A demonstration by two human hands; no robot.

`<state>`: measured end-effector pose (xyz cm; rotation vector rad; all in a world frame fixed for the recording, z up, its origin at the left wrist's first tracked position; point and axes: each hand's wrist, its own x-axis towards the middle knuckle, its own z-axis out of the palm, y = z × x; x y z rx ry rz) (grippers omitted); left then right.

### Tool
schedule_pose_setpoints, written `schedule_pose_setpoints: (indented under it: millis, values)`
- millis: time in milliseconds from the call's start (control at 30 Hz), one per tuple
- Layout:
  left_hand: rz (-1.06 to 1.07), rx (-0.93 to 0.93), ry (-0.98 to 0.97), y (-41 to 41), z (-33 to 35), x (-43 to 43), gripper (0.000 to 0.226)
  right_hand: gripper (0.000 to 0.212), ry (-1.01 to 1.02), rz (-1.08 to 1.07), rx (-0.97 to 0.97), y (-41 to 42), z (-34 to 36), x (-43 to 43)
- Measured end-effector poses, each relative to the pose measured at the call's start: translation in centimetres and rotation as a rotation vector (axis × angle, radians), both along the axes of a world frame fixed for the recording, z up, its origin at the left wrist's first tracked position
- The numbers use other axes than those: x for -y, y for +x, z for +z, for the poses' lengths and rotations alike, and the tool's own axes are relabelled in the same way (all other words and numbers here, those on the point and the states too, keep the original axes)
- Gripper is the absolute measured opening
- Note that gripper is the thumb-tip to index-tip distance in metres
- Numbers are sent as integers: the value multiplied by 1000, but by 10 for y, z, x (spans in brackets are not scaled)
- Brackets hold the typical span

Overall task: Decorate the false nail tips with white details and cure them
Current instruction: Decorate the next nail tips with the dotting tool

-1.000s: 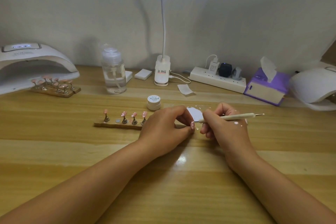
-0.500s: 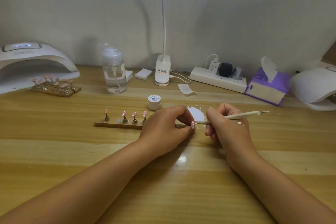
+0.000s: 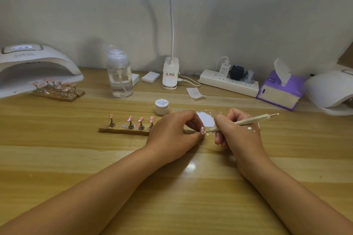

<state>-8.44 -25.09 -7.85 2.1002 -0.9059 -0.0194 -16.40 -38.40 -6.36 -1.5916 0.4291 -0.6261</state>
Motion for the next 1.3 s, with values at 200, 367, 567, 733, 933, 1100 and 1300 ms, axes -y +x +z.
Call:
schedule_pose_setpoints:
  millis: [200,367,567,733,933,1100,1300]
  values:
    - [3,4,5,0,0,0,8,42,-2,-14,8,0,-1,1]
    - [8,6,7,0,-1,1,8,34,-9,-11,9,1,-2,1]
    - [8,-4,-4,0,0,1,9,33,-9,2,14,1,-2,0]
    - [7,-3,-1,-1,1,1,13,37,-22,0,-3,1,-3,1]
    - [8,-4,-3,-1,1,1,13,32,-7,-8,12,0,-1,0]
    - [7,-8,-1,-1,1,0,13,35,14,-31,21,0,0,1]
    - [7,-6,3,-1,1,0,13,32,-3,-14,14,1,-1,0]
